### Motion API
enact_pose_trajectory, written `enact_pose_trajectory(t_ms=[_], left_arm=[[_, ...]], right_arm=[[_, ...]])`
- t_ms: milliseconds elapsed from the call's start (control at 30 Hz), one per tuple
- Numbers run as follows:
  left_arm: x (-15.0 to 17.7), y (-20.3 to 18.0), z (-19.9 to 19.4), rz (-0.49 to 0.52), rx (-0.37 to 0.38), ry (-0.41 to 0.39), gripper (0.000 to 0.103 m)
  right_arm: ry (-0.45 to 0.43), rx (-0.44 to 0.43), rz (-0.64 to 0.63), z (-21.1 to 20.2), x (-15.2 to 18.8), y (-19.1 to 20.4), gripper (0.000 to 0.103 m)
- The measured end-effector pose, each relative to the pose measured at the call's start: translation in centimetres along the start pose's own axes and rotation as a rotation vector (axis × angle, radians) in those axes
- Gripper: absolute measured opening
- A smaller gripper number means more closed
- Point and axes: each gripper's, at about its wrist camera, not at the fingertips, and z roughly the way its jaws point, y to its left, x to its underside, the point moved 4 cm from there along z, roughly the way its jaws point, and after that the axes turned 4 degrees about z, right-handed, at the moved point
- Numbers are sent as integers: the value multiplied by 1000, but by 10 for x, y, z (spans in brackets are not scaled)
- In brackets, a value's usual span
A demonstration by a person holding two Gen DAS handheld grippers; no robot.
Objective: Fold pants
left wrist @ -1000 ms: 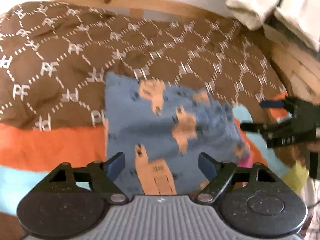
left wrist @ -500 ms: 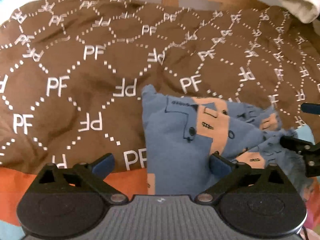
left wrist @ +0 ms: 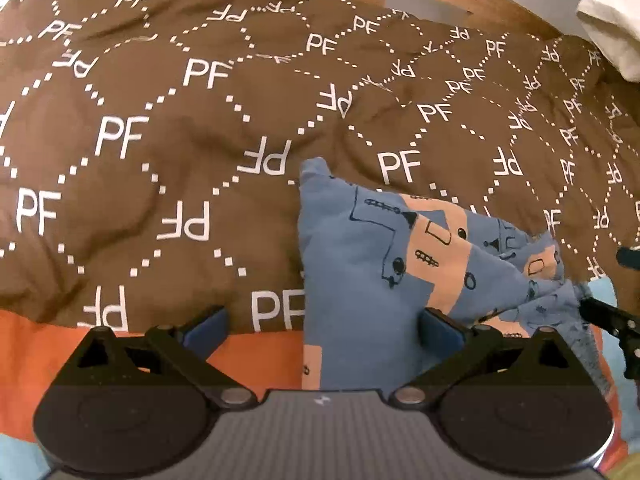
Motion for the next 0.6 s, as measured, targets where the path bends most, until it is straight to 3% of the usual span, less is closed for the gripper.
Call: enact_pose_trajectory(t_ms=[167, 333, 600], left_arm=[[6, 9, -8, -111, 31, 10, 103], [17, 15, -19, -201, 71, 32, 103], [41, 10, -39, -178, 66, 38, 103]], right_arm=[[-58, -61, 38, -23, -2, 6, 102], [-28, -112, -23, -31, 12, 25, 102], [17, -118, -3, -33, 34, 29, 102]])
